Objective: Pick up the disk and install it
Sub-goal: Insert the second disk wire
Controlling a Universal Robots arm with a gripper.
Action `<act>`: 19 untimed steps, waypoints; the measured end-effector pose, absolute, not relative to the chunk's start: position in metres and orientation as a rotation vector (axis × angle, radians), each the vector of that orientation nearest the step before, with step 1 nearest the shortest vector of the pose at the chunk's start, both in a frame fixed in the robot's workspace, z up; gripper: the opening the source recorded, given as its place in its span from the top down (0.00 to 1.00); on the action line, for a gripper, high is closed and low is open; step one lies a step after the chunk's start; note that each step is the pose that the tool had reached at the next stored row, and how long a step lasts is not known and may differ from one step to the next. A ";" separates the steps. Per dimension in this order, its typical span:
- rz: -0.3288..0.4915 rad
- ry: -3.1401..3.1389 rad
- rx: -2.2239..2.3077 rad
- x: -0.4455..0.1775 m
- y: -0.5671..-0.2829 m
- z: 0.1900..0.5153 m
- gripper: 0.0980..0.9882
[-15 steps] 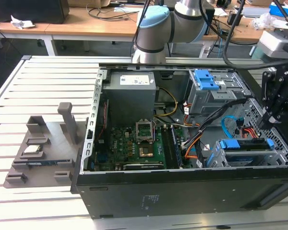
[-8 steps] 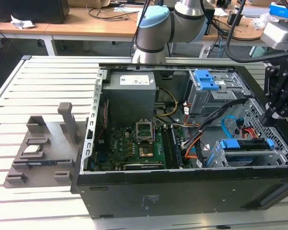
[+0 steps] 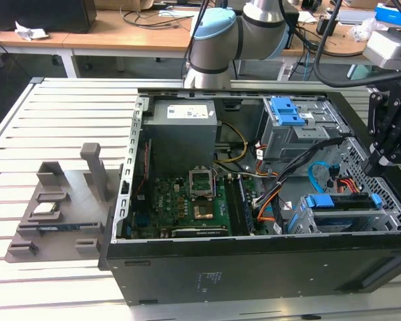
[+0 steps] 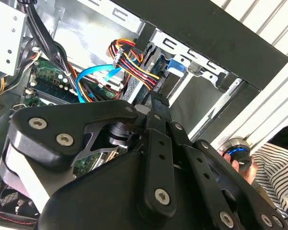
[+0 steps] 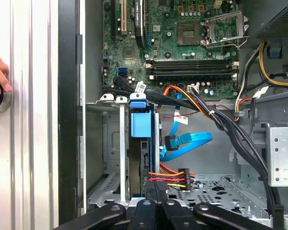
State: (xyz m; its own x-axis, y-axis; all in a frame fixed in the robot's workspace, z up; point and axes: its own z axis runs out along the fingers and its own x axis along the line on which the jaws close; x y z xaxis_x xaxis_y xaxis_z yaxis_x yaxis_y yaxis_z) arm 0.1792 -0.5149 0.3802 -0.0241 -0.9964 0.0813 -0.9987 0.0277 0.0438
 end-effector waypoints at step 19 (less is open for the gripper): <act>0.039 -2.186 2.130 0.152 -0.504 0.379 0.70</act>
State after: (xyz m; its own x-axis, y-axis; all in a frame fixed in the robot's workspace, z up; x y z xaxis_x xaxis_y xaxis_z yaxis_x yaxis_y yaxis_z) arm 0.1518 -0.5036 0.3786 -0.0240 -0.9964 0.0814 -0.9987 0.0276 0.0437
